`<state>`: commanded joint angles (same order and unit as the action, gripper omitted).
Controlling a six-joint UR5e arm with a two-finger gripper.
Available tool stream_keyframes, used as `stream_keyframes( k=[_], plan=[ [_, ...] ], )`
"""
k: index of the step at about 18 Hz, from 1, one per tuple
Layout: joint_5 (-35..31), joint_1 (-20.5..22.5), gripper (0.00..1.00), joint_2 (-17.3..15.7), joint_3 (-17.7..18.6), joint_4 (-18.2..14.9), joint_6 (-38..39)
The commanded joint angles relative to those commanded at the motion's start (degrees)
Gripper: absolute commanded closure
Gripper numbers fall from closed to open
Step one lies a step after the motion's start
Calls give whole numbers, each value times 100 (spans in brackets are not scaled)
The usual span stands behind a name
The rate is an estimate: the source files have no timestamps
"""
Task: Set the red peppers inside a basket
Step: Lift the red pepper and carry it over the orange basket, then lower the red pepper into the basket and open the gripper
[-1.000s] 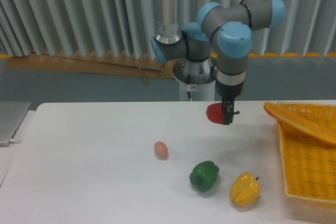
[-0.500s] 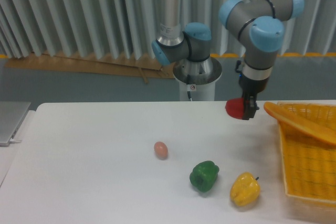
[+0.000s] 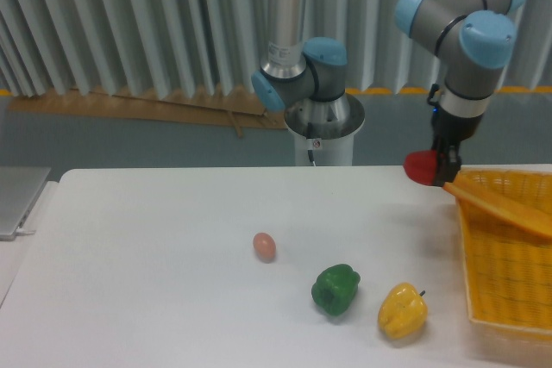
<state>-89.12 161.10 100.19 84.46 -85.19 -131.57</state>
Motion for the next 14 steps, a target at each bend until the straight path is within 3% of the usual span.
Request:
stream_keyframes(
  k=[7,9,12,14],
  plan=[
    [0,70,70,123,-35,652,96],
    [0,131,70,184,-35,1002,79],
    [0,193,70,246,-35,1206,53],
    [0,194,70,351,-35,1521,105]
  ],
)
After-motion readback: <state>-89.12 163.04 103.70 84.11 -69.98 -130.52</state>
